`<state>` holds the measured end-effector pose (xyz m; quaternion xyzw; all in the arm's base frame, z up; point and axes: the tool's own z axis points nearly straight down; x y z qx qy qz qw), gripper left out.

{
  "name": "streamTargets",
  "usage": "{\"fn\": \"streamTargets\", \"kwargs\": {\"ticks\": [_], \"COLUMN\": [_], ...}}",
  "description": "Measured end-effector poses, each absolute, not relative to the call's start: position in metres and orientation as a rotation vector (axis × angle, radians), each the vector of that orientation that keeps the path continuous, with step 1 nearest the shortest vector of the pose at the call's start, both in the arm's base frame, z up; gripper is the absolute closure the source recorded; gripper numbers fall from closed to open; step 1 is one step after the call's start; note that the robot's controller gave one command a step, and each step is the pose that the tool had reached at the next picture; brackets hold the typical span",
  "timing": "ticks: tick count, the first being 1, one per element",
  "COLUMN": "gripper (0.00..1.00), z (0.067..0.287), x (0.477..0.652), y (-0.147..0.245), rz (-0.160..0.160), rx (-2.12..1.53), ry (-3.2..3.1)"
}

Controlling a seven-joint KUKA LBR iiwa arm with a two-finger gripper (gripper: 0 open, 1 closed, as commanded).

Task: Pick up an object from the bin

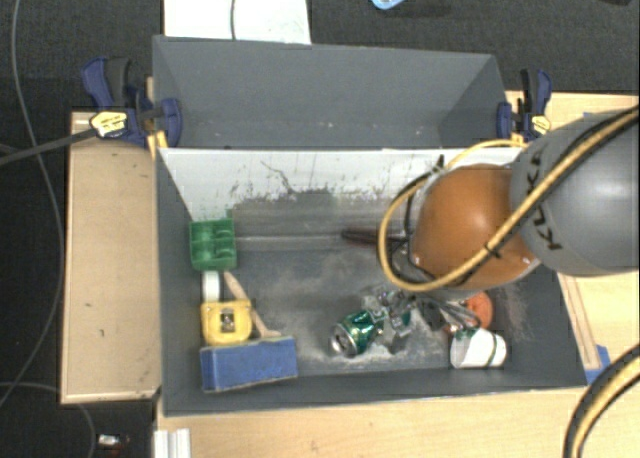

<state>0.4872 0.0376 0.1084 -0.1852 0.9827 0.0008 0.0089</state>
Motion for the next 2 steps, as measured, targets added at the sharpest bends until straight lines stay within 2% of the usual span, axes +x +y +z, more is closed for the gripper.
{"fn": "streamTargets", "kwargs": {"ticks": [1,2], "gripper": [1.00,1.00], "z": [0.122,0.198], "x": [0.486,0.489], "y": [0.038,0.038], "rz": [0.003,0.005], "rx": [-0.690,-0.660], "ry": [3.043,3.055]}}
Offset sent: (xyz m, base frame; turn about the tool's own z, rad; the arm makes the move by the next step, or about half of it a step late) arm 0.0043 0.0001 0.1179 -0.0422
